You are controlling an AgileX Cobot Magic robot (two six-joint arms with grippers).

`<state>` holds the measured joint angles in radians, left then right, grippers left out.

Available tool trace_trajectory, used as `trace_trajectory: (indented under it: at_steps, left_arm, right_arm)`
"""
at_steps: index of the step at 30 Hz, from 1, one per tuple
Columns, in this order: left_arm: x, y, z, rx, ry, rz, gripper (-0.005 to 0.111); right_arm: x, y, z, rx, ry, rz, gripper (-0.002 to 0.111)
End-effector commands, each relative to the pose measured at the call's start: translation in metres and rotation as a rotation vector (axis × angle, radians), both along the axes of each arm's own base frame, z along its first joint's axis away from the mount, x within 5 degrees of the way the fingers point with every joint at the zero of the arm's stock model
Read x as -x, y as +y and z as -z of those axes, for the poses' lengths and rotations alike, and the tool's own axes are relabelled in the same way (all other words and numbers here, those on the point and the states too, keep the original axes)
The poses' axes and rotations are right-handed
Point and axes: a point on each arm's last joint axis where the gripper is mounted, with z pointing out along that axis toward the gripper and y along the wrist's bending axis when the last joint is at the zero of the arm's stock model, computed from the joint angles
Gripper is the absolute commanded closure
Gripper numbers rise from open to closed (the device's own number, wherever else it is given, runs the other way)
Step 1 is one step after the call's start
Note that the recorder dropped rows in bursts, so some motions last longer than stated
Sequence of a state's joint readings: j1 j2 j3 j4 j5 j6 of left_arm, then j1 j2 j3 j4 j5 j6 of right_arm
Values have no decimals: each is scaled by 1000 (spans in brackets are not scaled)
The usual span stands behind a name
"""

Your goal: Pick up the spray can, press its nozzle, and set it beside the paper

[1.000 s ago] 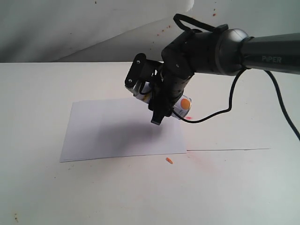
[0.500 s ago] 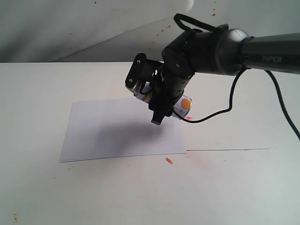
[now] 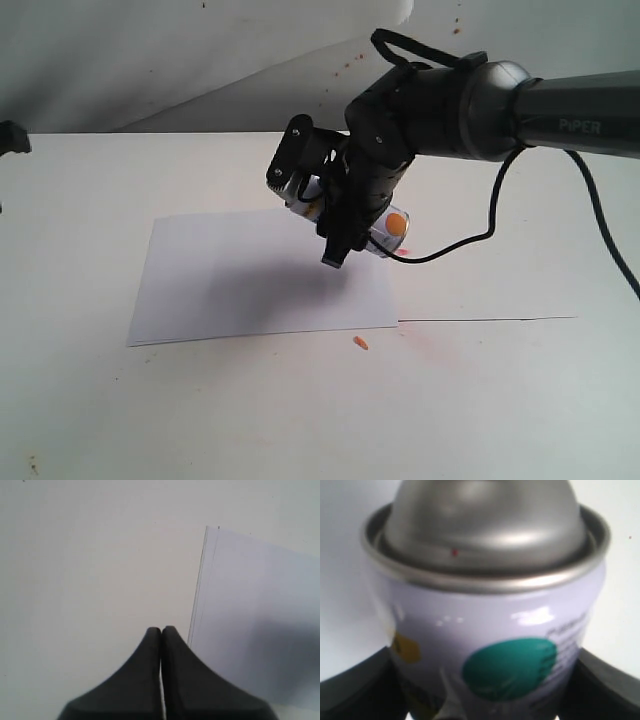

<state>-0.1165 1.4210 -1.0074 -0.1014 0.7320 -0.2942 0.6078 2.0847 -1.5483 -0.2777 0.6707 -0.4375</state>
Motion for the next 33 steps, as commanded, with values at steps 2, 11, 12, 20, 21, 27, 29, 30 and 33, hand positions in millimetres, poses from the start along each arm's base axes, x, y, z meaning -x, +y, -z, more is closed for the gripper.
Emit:
trace_trajectory:
  at_steps: [2,11,12,20,21,27,29,30,33]
  left_arm:
    - [-32,-14,16,128,72,-34,107]
    - [-58,-50,4,496,-102,158,107]
    - [-63,-56,2,537,-122,222,107]
    - [-114,-86,28,697,102,475,107]
    - [-120,-92,36,702,126,494,107]
    - [-125,-120,52,727,209,582,107]
    - [-124,-124,55,733,233,598,107]
    - [-124,-125,57,737,244,601,107]
    - [-124,-126,60,737,263,606,107]
  right_arm:
    - [-1,2,-9,-21,-26,-6,108]
    - [0,0,-8,24,-11,-49,108]
    - [0,0,-8,31,-11,-58,108]
    - [3,-1,-7,79,6,-117,108]
    - [3,-1,-7,79,6,-117,108]
    - [2,-1,-5,89,3,-122,108]
    - [1,-1,-3,86,0,-124,108]
    - [1,-1,-2,87,1,-124,108]
    - [0,0,1,87,3,-126,108]
